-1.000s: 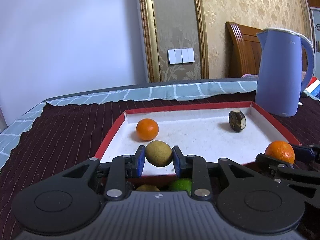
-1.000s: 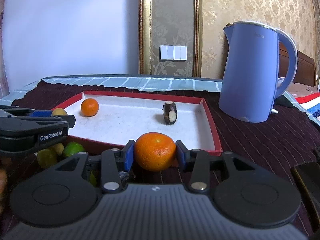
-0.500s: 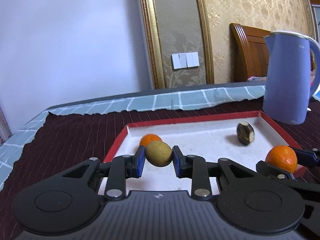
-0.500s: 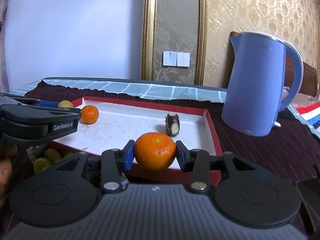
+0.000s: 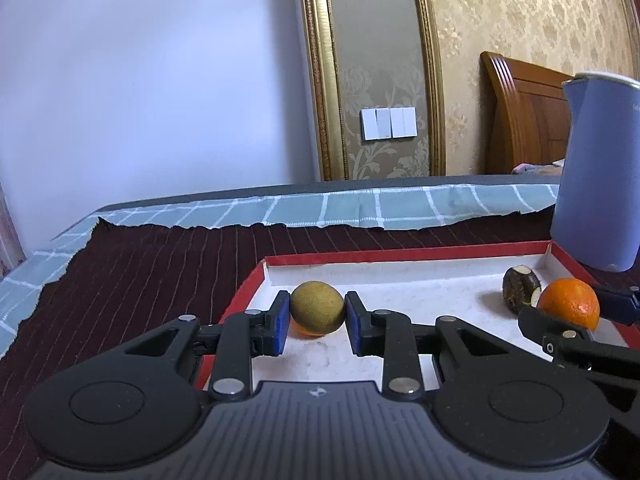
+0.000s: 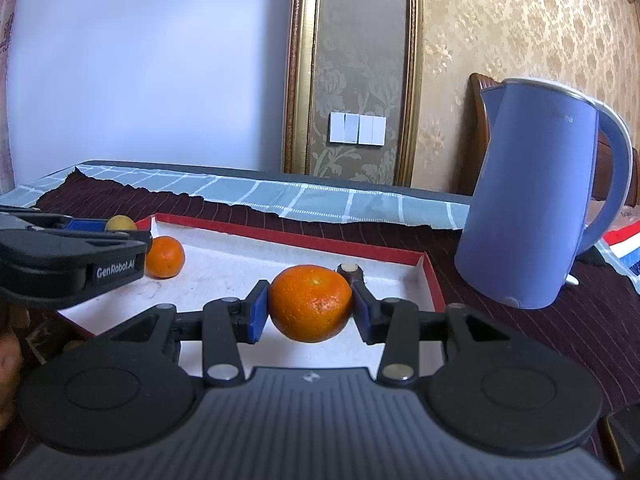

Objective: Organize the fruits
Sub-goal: 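Lift the brown ball and orange with both tools over the tray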

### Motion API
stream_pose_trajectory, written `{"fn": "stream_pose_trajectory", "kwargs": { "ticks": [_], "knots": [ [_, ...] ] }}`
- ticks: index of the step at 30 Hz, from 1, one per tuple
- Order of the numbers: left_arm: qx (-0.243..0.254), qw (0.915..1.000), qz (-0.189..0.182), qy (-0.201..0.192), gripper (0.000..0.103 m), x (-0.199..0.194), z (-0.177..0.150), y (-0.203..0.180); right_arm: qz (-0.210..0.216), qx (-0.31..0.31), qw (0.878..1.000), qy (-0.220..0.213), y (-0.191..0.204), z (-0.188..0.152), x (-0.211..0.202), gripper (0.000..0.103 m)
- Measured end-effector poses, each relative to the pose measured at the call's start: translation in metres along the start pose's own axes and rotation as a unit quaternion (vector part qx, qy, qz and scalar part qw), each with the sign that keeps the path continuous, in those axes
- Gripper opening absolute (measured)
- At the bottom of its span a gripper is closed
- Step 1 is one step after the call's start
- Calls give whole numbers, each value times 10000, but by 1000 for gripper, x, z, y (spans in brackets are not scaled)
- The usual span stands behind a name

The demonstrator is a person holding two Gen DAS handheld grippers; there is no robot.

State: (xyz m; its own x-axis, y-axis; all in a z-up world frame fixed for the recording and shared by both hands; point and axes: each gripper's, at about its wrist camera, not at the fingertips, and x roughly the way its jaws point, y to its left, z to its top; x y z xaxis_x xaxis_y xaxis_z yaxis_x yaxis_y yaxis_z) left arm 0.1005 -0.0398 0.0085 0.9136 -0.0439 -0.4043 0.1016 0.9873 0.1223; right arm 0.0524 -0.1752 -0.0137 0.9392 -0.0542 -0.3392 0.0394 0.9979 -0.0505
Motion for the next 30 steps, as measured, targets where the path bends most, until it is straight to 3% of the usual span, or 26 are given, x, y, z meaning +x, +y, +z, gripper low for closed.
{"fn": "stream_pose_trajectory", "kwargs": {
  "ticks": [30],
  "knots": [
    [64, 9999, 7, 134, 29, 24, 5, -5, -42, 51, 9997, 235, -5, 13, 30, 41]
  ]
}}
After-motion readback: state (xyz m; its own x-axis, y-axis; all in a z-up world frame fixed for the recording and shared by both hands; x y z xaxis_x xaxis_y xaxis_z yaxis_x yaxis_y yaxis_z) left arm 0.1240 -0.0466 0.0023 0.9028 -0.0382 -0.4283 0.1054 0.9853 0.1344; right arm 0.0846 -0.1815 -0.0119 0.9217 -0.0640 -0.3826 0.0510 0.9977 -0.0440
